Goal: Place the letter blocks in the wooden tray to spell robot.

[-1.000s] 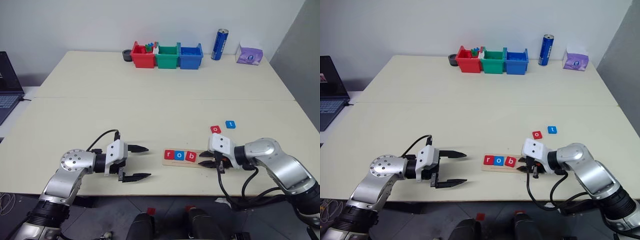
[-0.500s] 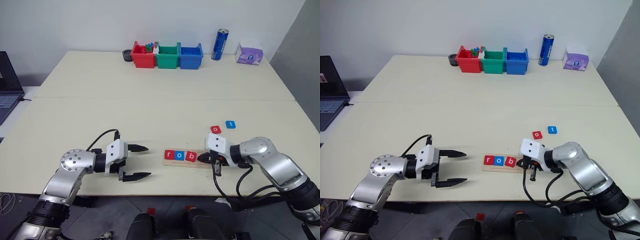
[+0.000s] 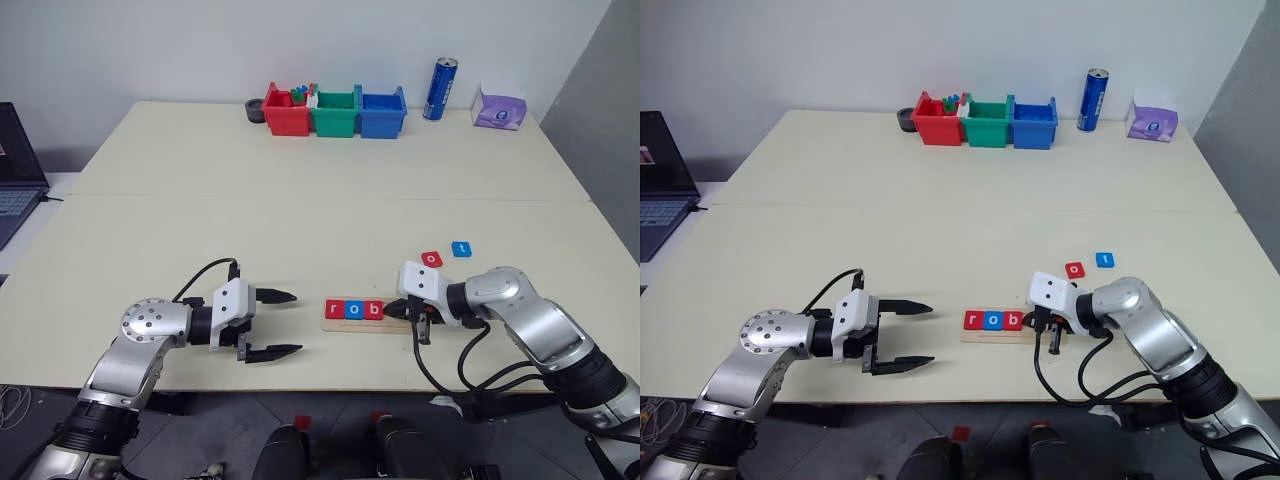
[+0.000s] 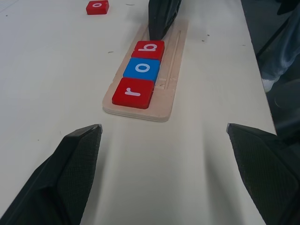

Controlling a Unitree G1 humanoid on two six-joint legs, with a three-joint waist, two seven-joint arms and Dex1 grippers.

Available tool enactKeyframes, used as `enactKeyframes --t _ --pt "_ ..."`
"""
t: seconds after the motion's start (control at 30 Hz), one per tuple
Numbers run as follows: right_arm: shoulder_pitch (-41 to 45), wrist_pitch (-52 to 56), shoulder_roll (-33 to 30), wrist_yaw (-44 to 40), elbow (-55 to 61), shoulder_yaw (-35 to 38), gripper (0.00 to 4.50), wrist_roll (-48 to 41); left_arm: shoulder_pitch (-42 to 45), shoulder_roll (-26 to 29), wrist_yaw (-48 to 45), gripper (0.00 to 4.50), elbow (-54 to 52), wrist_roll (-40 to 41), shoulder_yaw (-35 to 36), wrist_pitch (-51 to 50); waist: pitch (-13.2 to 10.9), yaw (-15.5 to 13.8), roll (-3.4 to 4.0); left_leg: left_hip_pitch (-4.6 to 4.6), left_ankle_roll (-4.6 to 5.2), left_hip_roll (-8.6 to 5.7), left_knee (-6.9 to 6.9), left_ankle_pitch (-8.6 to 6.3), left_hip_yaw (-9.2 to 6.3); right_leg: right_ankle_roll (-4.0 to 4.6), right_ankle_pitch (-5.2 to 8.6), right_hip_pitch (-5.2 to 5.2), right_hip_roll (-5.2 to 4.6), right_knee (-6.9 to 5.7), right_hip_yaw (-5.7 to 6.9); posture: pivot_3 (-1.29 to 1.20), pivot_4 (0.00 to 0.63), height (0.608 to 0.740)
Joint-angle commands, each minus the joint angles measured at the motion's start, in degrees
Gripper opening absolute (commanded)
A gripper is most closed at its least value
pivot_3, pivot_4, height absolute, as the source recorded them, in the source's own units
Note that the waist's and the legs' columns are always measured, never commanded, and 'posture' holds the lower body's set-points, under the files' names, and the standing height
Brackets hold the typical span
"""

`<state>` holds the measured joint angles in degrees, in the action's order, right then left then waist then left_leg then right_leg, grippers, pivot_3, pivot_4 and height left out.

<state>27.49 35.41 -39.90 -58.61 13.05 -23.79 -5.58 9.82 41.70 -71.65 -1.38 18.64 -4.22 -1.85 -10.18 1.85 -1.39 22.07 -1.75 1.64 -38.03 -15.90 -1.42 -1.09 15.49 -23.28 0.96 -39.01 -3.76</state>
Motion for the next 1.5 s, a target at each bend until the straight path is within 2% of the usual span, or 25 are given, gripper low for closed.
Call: enactKeyframes --t 0.03,0.17,0.27,0.4,0.53,0.63,0.9,1.17,1.5 --pt "0.9 -1.2 -1.2 -0.7 1.3 1.5 0.04 0.3 -0.1 0.4 0.3 4.5 -1.6 0.2 0.9 0.4 0.0 0.0 0.0 0.0 0.0 0.0 0.0 0.0 0.0 0.0 0.0 0.0 0.0 0.0 0.0 0.0 0.15 0.74" --pt "-0.1 -0.2 -4.3 -2.3 4.1 4.8 0.04 -2.2 -0.1 0.2 0.8 4.5 -1.9 0.8 1.3 -0.4 0.0 0.0 0.0 0.0 0.0 -0.01 0.0 0.0 0.0 0.01 0.0 0.0 0.0 0.01 0.0 0.0 0.15 0.74" --pt "-2.8 1.5 -4.9 -1.5 6.7 10.1 0.65 -6.1 -0.2 0.2 1.3 4.5 -2.2 1.6 1.8 -1.2 0.0 0.0 0.0 0.01 0.0 0.0 0.0 0.0 -0.02 -0.01 0.01 0.0 -0.01 0.01 0.02 0.0 0.15 0.74" --pt "-6.0 6.6 1.0 8.3 7.6 20.7 1.98 -9.8 -0.6 -0.1 1.7 4.5 -3.1 2.9 2.3 -2.5 0.0 0.0 -0.02 0.01 0.0 0.02 0.01 0.0 -0.01 -0.02 0.01 0.0 -0.01 -0.02 0.0 0.0 0.15 0.74" --pt "-8.1 6.3 4.2 16.5 5.7 24.8 3.33 -8.0 -0.6 0.0 1.6 4.5 -3.2 3.0 2.4 -2.7 0.0 0.0 -0.02 0.01 0.0 0.0 0.01 0.0 0.0 -0.01 0.01 0.01 0.0 -0.02 0.0 0.0 0.15 0.74" --pt "-6.8 4.0 8.2 26.4 0.1 27.3 4.43 -4.4 -0.2 -0.1 1.2 4.5 -2.2 2.7 2.4 -2.3 0.0 0.0 -0.02 0.0 0.0 0.0 0.01 0.0 0.04 -0.02 0.01 0.01 0.0 -0.01 -0.04 0.0 0.15 0.74" --pt "-2.7 0.6 14.8 39.9 -9.6 32.0 4.47 -1.6 0.1 -0.6 0.8 4.5 -1.6 2.2 2.0 -1.5 0.0 0.0 0.0 0.0 0.0 -0.01 0.06 0.0 0.12 0.03 -0.02 -0.04 0.02 -0.01 -0.12 0.0 0.15 0.74" --pt "-5.5 5.6 17.8 36.0 -2.7 29.4 4.47 -7.3 -0.2 -0.5 1.2 4.5 -2.1 2.0 2.1 -1.6 0.0 0.0 0.01 0.02 0.0 0.0 0.08 0.0 0.09 0.03 -0.02 -0.04 0.01 0.0 -0.11 0.0 0.15 0.74" --pt "-9.5 5.7 20.3 40.1 -2.8 25.3 4.47 -4.2 0.1 -0.4 1.2 4.5 -2.3 1.7 1.8 -1.9 0.0 0.0 0.01 0.02 0.0 -0.02 0.07 0.0 0.09 0.0 0.0 -0.04 0.01 0.0 -0.12 0.0 0.15 0.74"
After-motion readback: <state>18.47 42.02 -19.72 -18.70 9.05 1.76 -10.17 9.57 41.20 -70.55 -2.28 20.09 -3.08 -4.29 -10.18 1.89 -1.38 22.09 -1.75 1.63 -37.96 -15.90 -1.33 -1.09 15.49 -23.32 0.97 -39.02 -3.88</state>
